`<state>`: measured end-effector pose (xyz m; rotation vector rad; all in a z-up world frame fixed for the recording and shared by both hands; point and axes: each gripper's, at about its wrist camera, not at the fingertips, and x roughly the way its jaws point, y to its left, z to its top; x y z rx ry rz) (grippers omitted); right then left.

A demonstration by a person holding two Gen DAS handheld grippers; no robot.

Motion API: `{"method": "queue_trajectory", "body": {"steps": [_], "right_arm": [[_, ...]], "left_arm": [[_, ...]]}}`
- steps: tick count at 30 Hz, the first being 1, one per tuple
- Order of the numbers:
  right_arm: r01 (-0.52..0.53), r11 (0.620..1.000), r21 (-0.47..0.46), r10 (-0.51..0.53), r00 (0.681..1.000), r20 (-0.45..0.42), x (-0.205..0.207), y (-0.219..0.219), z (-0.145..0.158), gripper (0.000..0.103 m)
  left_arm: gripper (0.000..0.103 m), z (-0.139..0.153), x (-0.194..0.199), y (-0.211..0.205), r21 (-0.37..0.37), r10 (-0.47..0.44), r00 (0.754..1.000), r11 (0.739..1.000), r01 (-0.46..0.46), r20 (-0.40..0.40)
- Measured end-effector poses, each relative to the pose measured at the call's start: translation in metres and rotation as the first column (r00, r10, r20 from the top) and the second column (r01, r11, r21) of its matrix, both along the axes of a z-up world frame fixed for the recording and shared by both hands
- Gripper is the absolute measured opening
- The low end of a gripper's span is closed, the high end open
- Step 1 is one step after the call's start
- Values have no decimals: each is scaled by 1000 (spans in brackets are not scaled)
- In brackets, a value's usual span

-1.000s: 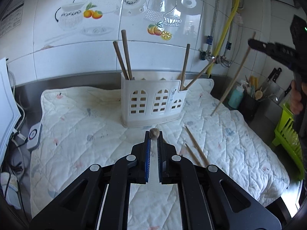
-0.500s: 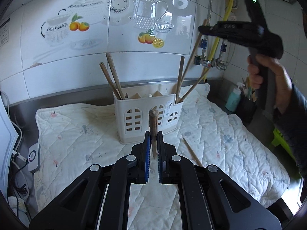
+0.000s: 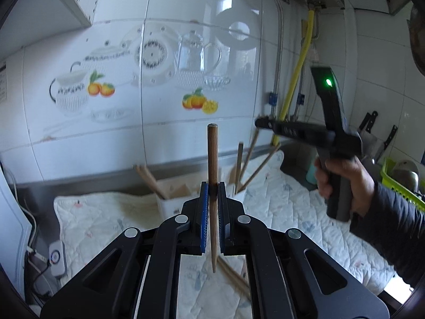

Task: Organize utensils
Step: 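Lower the chopstick into the holder with the left tool while the right tool releases its chopstick there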

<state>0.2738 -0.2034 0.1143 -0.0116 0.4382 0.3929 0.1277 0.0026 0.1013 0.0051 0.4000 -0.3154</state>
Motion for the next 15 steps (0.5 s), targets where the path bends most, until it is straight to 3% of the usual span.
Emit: {"method": "queue_trajectory", "body": {"steps": [4, 9, 15], "right_arm": [[1, 1000, -8, 0, 999, 42, -27, -14, 5, 9], [-31, 998, 51, 28, 998, 60, -66, -36, 4, 9], [-55, 997, 50, 51, 995, 85, -111, -45, -12, 10]], "left_arm": [[5, 23, 12, -2, 6, 27, 998, 1000, -28, 55], [5, 48, 38, -2, 5, 89, 989, 996, -90, 116], [5, 58, 73, -4, 11, 160, 974, 986, -164, 159]]}}
